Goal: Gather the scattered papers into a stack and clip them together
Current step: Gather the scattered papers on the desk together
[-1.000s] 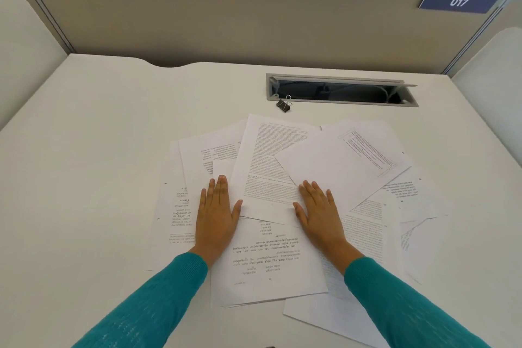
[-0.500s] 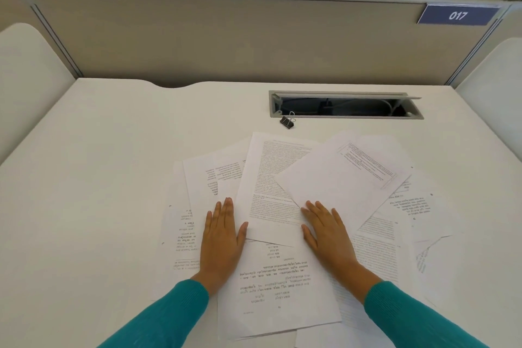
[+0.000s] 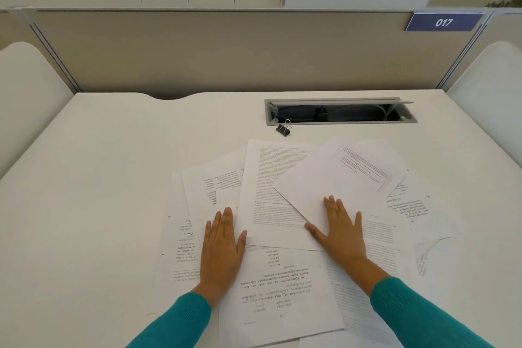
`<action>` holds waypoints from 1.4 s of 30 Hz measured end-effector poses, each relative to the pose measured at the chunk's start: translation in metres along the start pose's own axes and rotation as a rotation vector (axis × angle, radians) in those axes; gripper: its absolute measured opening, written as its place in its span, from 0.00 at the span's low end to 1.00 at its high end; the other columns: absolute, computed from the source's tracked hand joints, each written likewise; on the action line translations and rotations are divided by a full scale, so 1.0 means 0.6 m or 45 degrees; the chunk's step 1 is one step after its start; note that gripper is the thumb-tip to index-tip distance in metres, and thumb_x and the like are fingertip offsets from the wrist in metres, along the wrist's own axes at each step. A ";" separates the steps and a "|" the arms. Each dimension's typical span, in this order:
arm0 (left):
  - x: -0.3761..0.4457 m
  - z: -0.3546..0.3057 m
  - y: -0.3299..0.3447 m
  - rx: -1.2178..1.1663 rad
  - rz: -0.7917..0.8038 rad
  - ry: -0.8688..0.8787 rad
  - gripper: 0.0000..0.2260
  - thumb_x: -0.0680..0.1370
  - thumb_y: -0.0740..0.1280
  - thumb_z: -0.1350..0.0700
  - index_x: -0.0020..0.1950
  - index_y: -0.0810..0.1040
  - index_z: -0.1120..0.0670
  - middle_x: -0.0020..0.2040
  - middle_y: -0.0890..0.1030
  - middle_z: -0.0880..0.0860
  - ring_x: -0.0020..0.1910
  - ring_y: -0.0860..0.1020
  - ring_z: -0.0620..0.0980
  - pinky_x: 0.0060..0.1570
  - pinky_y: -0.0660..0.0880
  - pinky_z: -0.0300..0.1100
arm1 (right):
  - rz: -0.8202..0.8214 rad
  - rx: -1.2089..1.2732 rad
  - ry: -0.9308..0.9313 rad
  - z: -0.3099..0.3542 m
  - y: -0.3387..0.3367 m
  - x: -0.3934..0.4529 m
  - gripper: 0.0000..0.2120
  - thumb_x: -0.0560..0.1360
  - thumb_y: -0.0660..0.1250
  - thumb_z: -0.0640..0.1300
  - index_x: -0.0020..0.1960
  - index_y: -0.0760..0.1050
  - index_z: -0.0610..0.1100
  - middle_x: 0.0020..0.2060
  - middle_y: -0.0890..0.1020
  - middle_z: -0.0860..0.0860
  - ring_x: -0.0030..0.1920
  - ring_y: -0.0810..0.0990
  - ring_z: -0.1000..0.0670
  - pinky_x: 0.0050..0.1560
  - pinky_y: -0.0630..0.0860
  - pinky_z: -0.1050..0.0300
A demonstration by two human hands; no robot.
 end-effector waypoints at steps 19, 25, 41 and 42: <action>0.018 -0.022 -0.060 -0.293 -0.146 -0.183 0.18 0.80 0.57 0.51 0.68 0.69 0.56 0.63 0.77 0.55 0.62 0.74 0.53 0.62 0.71 0.45 | -0.360 0.204 -0.246 0.068 -0.093 -0.043 0.24 0.79 0.55 0.36 0.73 0.60 0.50 0.72 0.65 0.54 0.74 0.60 0.51 0.73 0.46 0.53; 0.055 -0.049 -0.067 -1.231 0.060 -0.792 0.14 0.81 0.55 0.49 0.55 0.74 0.57 0.52 0.80 0.56 0.45 0.80 0.55 0.43 0.76 0.44 | -0.215 0.372 -0.549 0.112 -0.085 -0.078 0.26 0.79 0.56 0.38 0.72 0.58 0.59 0.71 0.55 0.61 0.74 0.46 0.56 0.73 0.36 0.53; 0.034 -0.049 -0.051 -0.848 0.130 -0.782 0.14 0.79 0.58 0.56 0.63 0.73 0.58 0.58 0.77 0.54 0.55 0.75 0.53 0.54 0.72 0.44 | -0.115 0.650 0.184 0.010 -0.055 -0.042 0.27 0.77 0.54 0.58 0.71 0.61 0.46 0.72 0.65 0.47 0.72 0.61 0.47 0.72 0.59 0.49; 0.033 -0.051 -0.053 -0.796 0.096 -0.764 0.15 0.79 0.59 0.56 0.65 0.72 0.58 0.63 0.75 0.56 0.60 0.74 0.54 0.58 0.71 0.46 | -0.123 0.670 0.250 0.002 -0.058 -0.039 0.27 0.77 0.56 0.57 0.71 0.61 0.44 0.70 0.67 0.46 0.71 0.63 0.45 0.71 0.61 0.48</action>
Point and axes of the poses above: each hand's wrist, its own x-axis towards the middle knuckle, its own y-axis out of the palm, z = x × y, the point moved 5 cm from there along x, towards the middle knuckle
